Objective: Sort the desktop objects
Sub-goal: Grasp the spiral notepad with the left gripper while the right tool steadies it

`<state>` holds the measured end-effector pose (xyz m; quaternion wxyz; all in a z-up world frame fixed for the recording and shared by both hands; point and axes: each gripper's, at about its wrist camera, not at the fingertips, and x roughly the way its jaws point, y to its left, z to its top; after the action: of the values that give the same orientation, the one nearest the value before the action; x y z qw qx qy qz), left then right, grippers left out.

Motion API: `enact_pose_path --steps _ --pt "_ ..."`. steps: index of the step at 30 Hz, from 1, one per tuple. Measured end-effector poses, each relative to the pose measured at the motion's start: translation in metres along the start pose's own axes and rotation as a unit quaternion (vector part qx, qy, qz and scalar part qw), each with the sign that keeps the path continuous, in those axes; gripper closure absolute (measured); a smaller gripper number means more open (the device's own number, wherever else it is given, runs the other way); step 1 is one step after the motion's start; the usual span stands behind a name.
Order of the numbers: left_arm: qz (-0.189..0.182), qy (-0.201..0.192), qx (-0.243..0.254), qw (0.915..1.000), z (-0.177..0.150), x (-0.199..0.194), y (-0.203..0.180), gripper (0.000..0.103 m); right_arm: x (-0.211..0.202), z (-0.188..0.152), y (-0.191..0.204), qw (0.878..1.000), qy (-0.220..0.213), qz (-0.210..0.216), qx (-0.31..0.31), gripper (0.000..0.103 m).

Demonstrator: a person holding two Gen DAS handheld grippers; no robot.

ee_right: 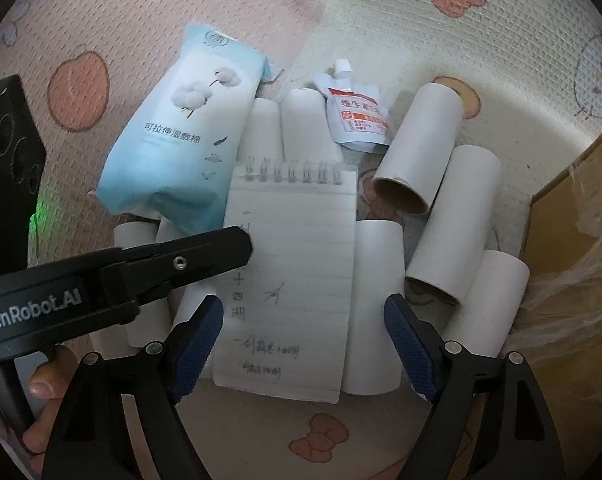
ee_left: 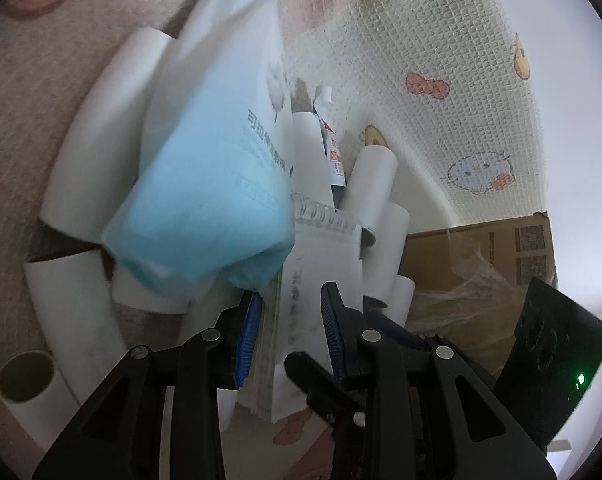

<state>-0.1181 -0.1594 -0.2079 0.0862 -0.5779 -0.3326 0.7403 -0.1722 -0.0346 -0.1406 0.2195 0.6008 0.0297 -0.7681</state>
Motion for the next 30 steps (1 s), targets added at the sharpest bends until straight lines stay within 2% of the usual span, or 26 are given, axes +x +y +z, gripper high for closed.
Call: enact_pose_path --steps 4,6,8,9,12,15,19,21,23,25,30 --pt "0.027 0.002 0.010 0.9996 -0.001 0.004 -0.002 0.098 -0.001 0.000 -0.001 1.000 -0.007 0.010 -0.005 0.022" --pt "0.051 -0.019 0.025 0.9982 -0.004 -0.004 -0.006 0.102 -0.001 0.000 -0.001 1.000 -0.008 0.016 -0.007 0.022" --pt "0.099 -0.040 0.052 0.9929 -0.006 -0.010 -0.009 0.102 -0.002 0.000 -0.001 1.000 -0.010 0.026 -0.009 0.022" --pt "0.103 -0.039 0.057 0.9923 -0.006 -0.011 -0.008 0.102 -0.002 0.001 -0.002 1.000 -0.009 0.029 -0.009 0.022" --pt "0.072 -0.022 0.050 0.9959 -0.005 -0.013 0.002 0.102 -0.004 0.001 -0.008 0.998 -0.006 0.056 0.007 0.022" --pt "0.029 -0.031 0.039 0.9983 -0.006 -0.021 0.007 0.102 -0.010 0.000 -0.016 0.997 0.004 0.075 0.028 0.022" --pt "0.008 -0.031 0.037 0.9988 -0.006 -0.023 0.007 0.102 -0.015 -0.001 -0.010 1.000 0.006 0.021 0.000 0.022" --pt "-0.020 -0.023 0.021 0.9993 -0.007 -0.019 0.010 0.101 -0.012 -0.002 -0.009 1.000 0.019 0.007 -0.007 0.022" --pt "-0.053 -0.012 -0.014 0.9984 -0.008 -0.011 0.016 0.097 -0.006 -0.007 -0.012 1.000 0.031 0.005 -0.003 0.022" --pt "-0.069 -0.008 -0.038 0.9969 -0.008 -0.006 0.022 0.095 -0.001 -0.007 -0.016 0.999 0.041 0.004 0.004 0.022" --pt "-0.085 -0.005 -0.053 0.9950 -0.010 -0.007 0.023 0.078 0.003 -0.005 -0.019 0.999 0.044 0.016 0.005 0.022"
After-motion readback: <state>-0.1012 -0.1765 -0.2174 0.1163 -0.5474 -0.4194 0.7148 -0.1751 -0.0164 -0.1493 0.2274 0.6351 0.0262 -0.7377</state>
